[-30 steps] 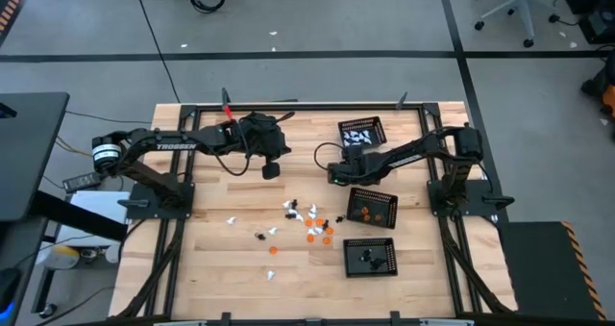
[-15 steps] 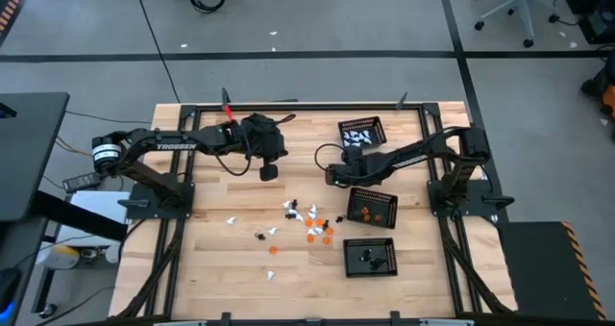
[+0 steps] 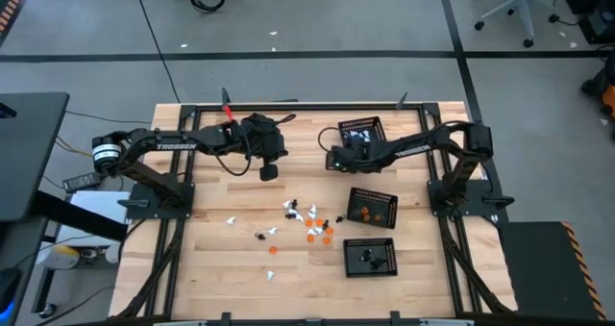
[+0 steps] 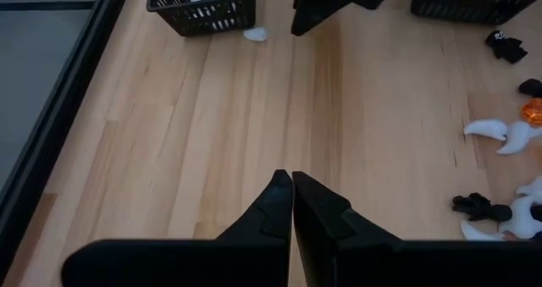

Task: Sort Halloween decoration
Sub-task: Put the white ghost toy into the top black bin

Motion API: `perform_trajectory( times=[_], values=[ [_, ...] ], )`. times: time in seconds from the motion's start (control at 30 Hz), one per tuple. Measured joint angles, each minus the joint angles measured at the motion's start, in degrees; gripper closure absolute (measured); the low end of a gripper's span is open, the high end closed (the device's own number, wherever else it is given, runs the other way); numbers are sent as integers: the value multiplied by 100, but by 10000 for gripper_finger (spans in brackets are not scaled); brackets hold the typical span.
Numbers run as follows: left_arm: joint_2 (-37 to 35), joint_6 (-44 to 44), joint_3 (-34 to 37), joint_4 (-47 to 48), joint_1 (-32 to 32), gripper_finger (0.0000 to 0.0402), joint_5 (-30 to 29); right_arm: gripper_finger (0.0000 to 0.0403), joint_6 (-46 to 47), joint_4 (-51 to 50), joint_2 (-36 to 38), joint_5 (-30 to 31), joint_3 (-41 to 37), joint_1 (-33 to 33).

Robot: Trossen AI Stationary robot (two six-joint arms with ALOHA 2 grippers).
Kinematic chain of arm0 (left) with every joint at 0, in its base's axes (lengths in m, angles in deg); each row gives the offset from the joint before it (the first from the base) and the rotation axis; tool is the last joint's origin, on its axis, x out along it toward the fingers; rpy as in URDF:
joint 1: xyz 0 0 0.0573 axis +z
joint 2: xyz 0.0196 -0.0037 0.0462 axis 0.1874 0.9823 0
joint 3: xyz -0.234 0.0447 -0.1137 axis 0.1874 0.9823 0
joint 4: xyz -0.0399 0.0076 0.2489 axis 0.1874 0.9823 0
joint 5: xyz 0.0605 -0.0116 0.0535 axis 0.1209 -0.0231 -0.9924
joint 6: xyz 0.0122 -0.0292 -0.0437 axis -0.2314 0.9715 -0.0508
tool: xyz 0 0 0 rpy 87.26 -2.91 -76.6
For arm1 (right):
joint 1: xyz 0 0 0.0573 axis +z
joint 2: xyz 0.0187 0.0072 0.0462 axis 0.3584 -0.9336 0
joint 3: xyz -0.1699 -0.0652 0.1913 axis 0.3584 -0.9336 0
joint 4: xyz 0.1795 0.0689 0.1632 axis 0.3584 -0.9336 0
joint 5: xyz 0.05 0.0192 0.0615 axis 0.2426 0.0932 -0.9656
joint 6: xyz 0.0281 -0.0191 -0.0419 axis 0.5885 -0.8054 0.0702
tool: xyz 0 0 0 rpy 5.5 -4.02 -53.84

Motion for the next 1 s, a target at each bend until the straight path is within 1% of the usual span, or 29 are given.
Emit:
perform_trajectory(
  times=[0.13,0.33,0.4,0.47,0.6,0.73,0.87,1.0],
  values=[
    [0,2,0,2,0,383,0,174,-137,21,139,214,9,-18],
    [0,2,0,4,0,383,2,174,-167,87,42,613,3,-56],
    [0,2,0,3,0,383,2,174,-82,323,-72,943,2,-19],
    [0,0,0,10,0,383,2,174,-110,588,-217,1042,4,-15],
    [0,-3,0,59,0,383,2,174,-217,1182,-616,968,5,-16],
    [0,-26,0,153,0,383,2,174,-103,1346,-845,1097,25,-6],
    [0,-57,0,216,1,383,3,174,22,1361,-861,1223,24,54],
    [0,-64,0,242,2,383,4,174,90,1288,-673,1053,-2,53]
  ],
)
